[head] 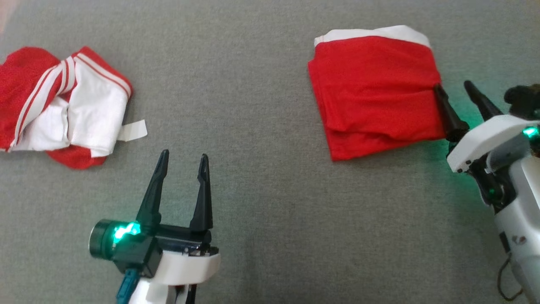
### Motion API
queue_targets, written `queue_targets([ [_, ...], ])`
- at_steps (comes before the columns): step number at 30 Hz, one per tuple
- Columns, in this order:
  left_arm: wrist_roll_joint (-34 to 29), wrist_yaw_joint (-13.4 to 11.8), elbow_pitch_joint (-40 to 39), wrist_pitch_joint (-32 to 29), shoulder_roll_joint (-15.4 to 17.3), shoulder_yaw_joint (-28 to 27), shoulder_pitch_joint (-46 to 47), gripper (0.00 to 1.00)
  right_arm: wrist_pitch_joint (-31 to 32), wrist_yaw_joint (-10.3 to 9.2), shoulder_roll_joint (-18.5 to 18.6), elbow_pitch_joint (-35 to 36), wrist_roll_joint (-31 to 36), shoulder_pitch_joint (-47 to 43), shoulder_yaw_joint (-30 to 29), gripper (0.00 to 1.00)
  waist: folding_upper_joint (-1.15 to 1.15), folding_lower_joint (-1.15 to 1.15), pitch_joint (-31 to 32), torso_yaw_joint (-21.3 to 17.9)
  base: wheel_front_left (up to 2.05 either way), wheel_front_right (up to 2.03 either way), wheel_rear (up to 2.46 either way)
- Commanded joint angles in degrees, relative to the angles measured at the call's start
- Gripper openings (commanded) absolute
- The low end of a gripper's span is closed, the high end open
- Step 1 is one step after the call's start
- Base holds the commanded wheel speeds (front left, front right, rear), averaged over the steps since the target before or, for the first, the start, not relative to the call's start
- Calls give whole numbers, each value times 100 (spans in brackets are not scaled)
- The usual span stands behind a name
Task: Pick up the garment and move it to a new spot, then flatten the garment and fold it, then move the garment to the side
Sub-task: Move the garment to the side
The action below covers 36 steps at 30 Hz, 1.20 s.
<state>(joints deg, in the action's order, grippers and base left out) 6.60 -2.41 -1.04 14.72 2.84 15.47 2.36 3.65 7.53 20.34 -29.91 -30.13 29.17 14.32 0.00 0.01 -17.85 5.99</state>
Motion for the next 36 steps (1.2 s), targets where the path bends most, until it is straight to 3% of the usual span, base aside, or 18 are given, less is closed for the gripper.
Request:
queue_targets([
  [1, 65, -30, -140, 28, 4, -116, 173, 100, 144, -4, 121, 42, -171, 138, 195, 100, 0, -1, -124, 89, 0, 0, 0],
  [3, 97, -50, -121, 28, 4, -81, 223, 100, 255, -4, 144, -55, -384, 227, 351, 100, 0, -1, -180, 110, 0, 0, 0],
  [4, 110, -58, -110, 28, 4, -66, 240, 100, 282, -4, 140, -98, -503, 254, 421, 89, 0, -1, -195, 114, 0, 0, 0],
  [5, 118, -66, -99, 28, 4, -52, 254, 100, 299, -4, 154, -127, -596, 274, 512, 19, 0, -1, -208, 114, 0, 0, 0],
  [6, 124, -77, -93, 28, 4, -45, 263, 100, 274, -4, 183, -144, -661, 297, 587, 0, 0, -1, -222, 104, 0, 0, 0],
  [16, 27, -8, -110, 28, 4, -188, 316, 100, -110, -4, 566, -110, -1018, 548, 885, 0, 0, -1, -411, -587, 0, 0, 0],
  [25, -326, 336, -165, 28, 119, -390, 687, 100, -50, -4, 1566, 42, -943, 745, 749, 0, 0, -1, -1129, -1556, 0, 0, 0],
  [30, -465, 506, -145, 28, 290, -443, 1022, 100, -96, -4, 2033, 94, -662, 898, 403, 0, 0, -1, -1568, -1885, 0, 0, 0],
  [36, -551, 636, -86, 28, 399, -373, 1283, 100, -177, -4, 2175, -1, 45, 1165, -39, 0, 0, -1, -1832, -2114, 0, 0, 0],
])
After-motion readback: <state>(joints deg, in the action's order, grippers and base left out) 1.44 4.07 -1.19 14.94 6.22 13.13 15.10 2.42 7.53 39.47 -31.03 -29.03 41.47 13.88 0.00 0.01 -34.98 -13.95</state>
